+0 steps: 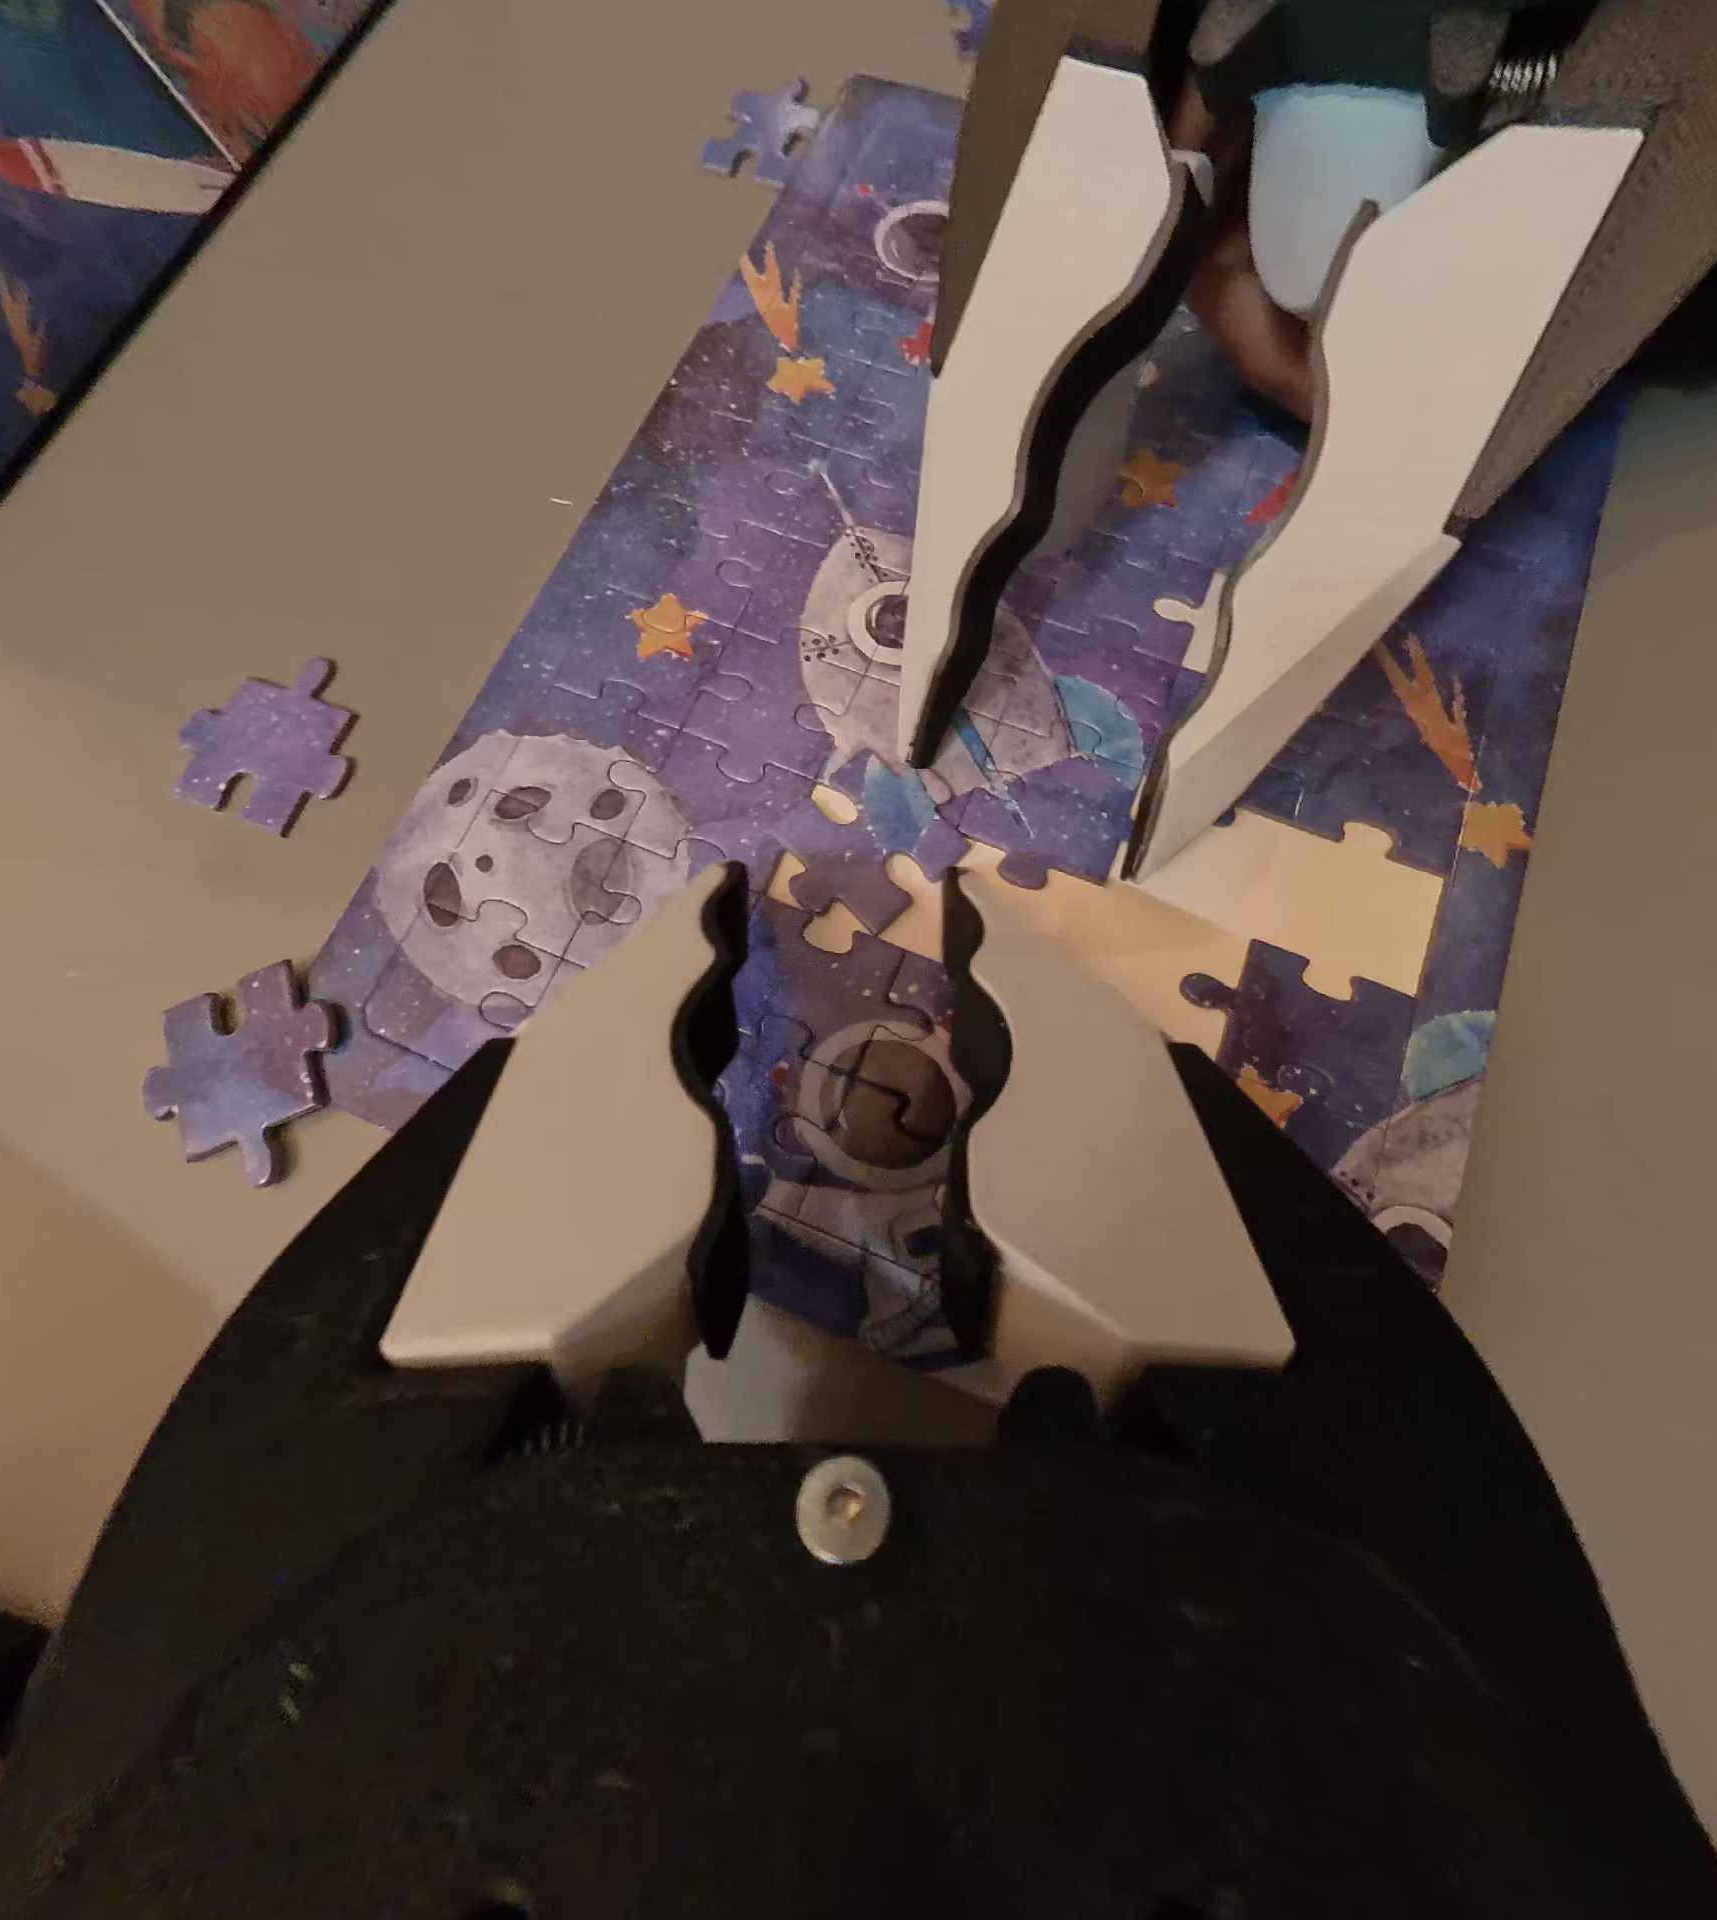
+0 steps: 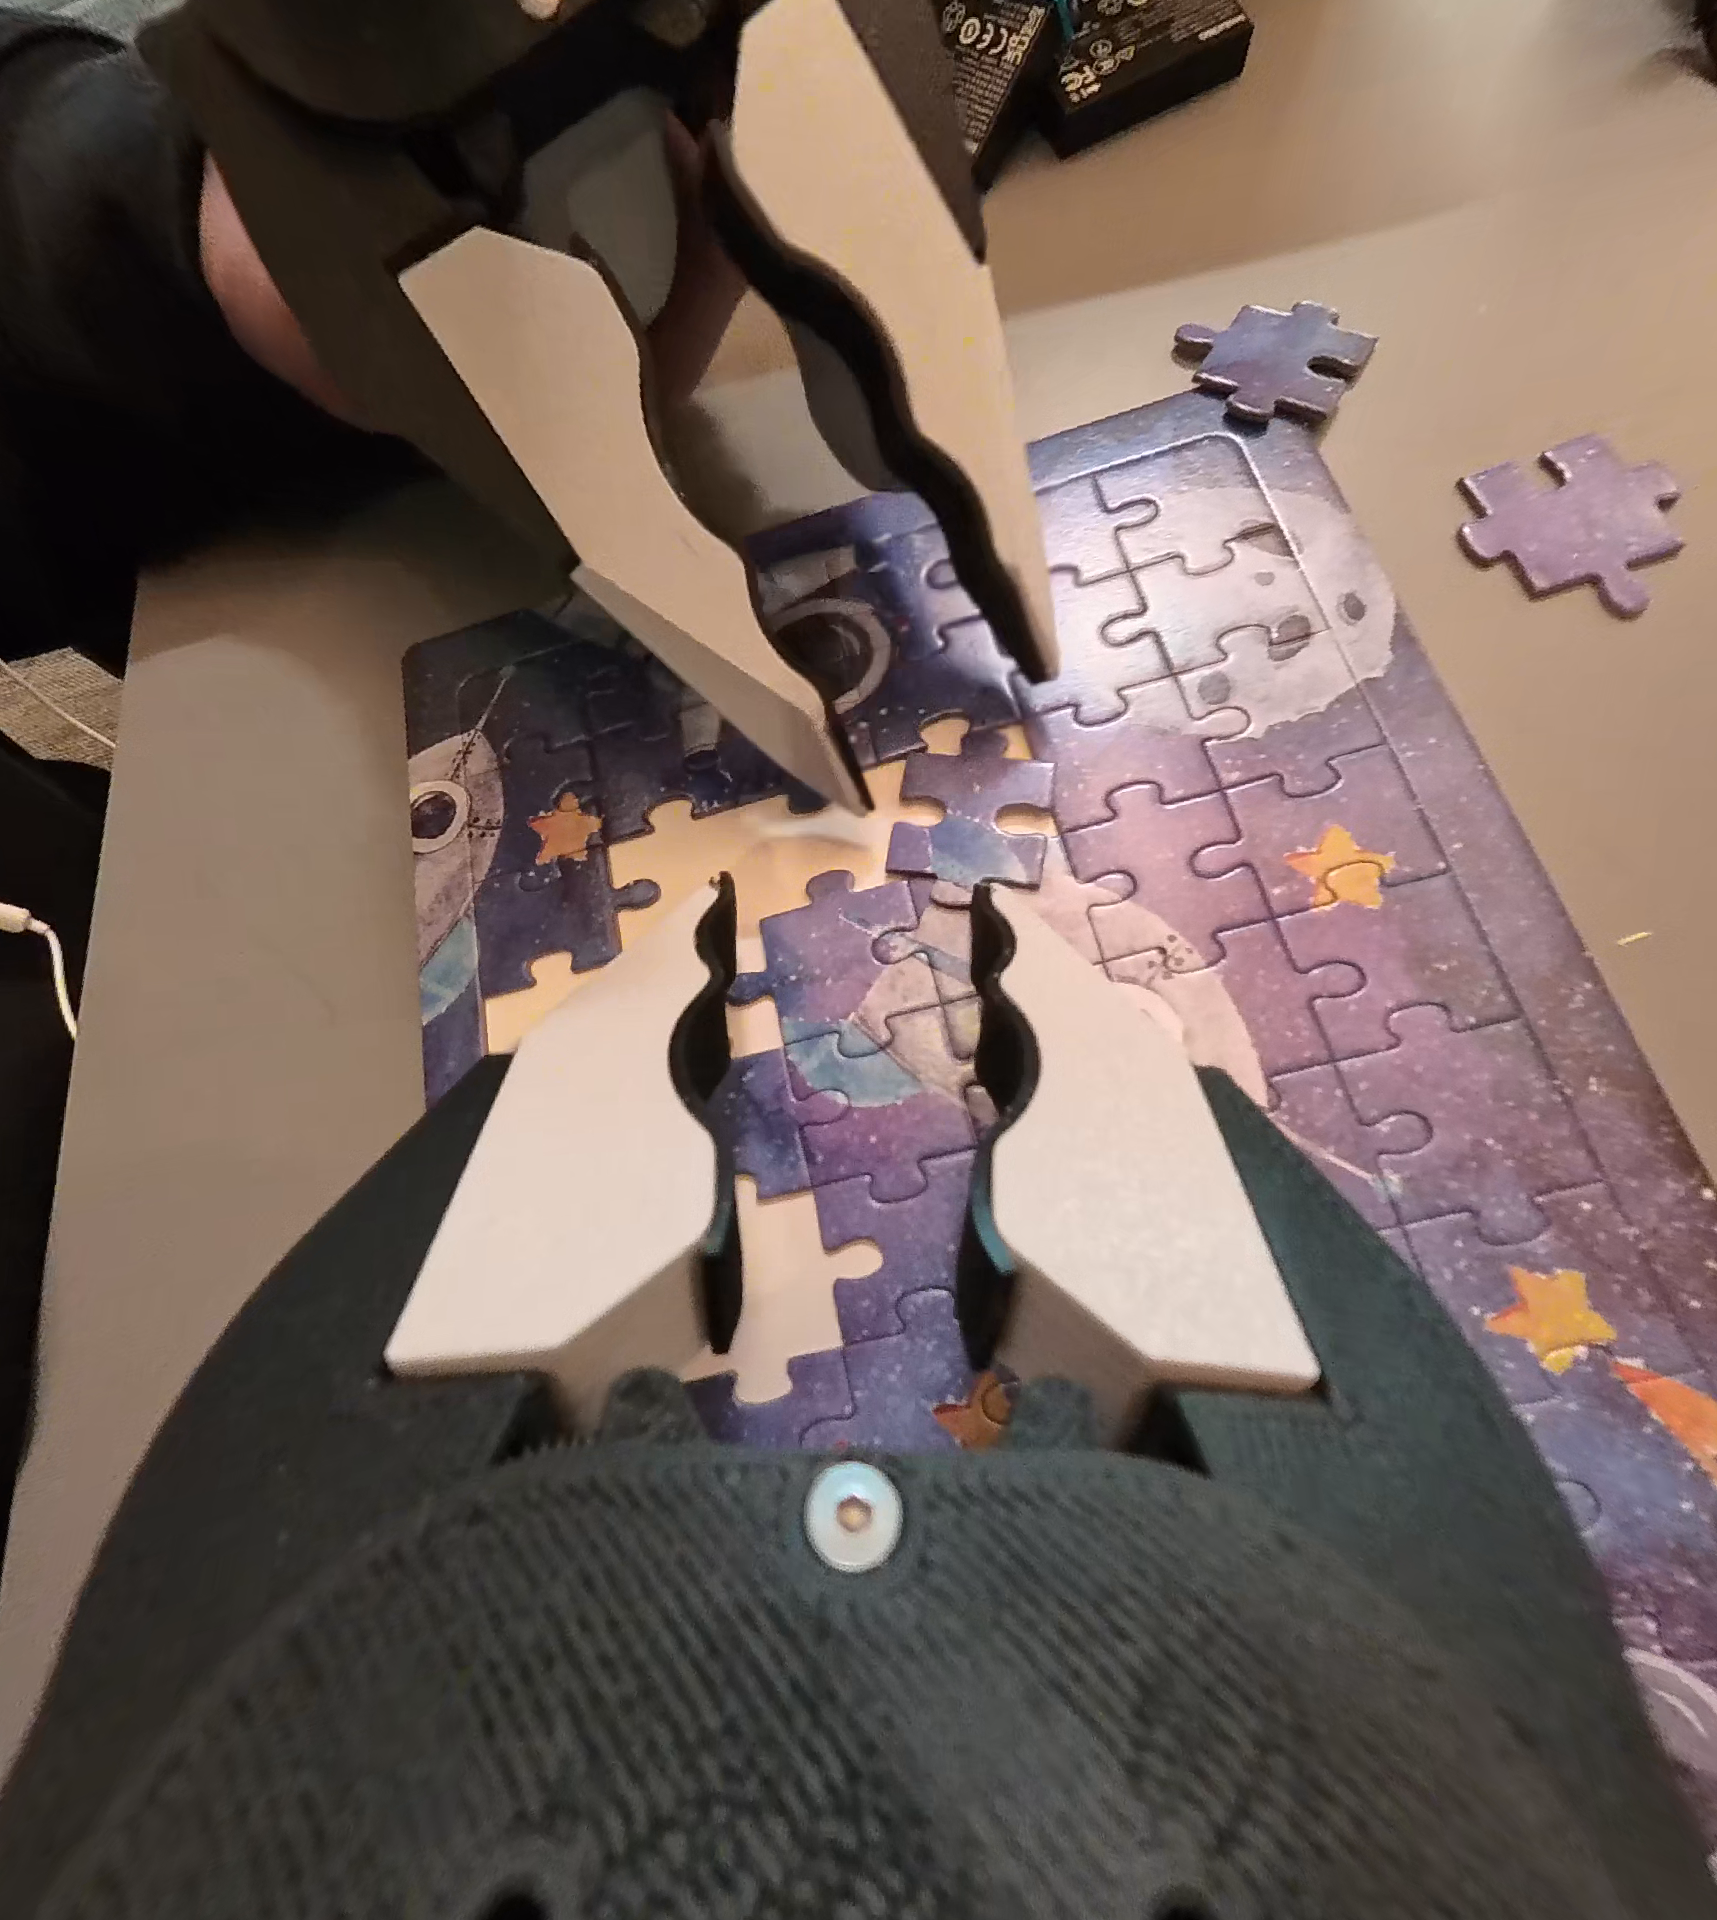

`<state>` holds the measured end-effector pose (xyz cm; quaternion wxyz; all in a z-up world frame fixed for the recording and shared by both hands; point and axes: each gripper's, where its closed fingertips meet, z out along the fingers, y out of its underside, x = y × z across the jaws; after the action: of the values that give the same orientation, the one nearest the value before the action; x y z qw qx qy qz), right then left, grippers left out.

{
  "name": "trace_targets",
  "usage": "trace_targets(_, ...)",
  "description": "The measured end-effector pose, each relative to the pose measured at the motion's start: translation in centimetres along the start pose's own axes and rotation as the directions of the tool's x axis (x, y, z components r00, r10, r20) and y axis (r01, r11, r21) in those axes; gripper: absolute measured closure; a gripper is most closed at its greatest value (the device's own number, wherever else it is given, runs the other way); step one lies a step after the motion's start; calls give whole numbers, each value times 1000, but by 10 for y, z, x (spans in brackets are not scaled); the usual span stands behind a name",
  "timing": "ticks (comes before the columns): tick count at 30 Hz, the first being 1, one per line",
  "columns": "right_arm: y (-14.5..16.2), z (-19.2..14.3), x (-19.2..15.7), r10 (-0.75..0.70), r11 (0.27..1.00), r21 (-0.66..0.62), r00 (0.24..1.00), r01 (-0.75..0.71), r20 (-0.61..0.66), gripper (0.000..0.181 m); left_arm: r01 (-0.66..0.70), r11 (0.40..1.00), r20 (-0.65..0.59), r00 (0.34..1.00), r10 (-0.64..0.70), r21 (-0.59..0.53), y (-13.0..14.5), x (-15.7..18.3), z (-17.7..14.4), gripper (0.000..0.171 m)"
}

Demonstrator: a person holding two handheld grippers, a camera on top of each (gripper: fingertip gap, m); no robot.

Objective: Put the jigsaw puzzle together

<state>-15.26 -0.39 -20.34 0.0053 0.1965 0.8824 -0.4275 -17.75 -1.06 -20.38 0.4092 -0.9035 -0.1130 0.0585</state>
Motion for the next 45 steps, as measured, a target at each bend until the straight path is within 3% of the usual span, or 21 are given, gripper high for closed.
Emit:
trace_targets(2, 0, 0, 0, -2, 1000, -1, 1000, 2, -2, 137, 31, 999, -24, 999, -31, -17, 2, 1, 1, 130)
trace_targets(14, 0, -1, 4, 25, 1000, 8, 1000, -25, -17, 132, 25, 999, -100, 995, -28, -30, 3, 15, 3, 144)
trace_targets(25, -3, 5, -2, 4, 1000, 0, 1000, -4, -4, 132, 0, 998, -64, 998, -3, -58, 6, 13, 7, 127)
trace_targets(33, -3, 5, -3, -9, 1000, -2, 1000, 9, -11, 132, -26, 998, -60, 998, 23, -54, 5, 14, 7, 141)
trace_targets(45, -2, 4, -2, -21, 1000, -4, 1000, 21, -23, 132, -21, 999, -18, 1000, 20, -45, 5, 6, 5, 142)
